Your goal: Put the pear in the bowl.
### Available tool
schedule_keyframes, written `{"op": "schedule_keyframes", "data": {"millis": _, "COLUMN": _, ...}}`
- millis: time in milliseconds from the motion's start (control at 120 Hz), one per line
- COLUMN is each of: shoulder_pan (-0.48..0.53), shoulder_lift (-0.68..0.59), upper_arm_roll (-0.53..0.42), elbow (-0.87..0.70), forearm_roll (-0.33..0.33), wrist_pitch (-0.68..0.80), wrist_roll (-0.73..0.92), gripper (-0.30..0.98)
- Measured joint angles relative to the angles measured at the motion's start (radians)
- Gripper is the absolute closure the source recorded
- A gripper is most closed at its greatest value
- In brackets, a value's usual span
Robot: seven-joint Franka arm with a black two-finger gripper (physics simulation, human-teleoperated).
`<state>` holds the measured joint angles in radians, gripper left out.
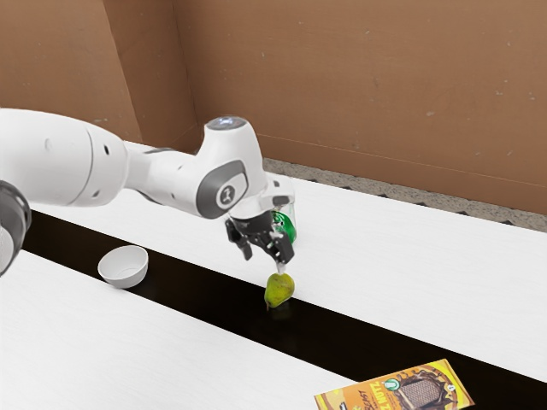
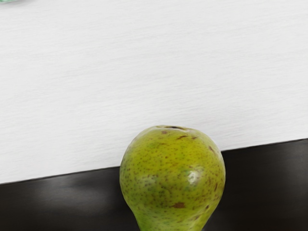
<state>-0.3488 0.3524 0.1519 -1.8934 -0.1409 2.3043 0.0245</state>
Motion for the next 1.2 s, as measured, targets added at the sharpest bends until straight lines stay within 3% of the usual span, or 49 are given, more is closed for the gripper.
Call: {"op": "schedule_keyframes", "data": {"millis": 1200, "shoulder_pan": -0.017, "shoulder_lift": 0.206, "upper_arm_roll": -0.002, "elbow": 0.131, "forearm_roll": -0.021, "wrist_pitch": 0.003, "wrist_roll": 0.063, "gripper": 0.03}}
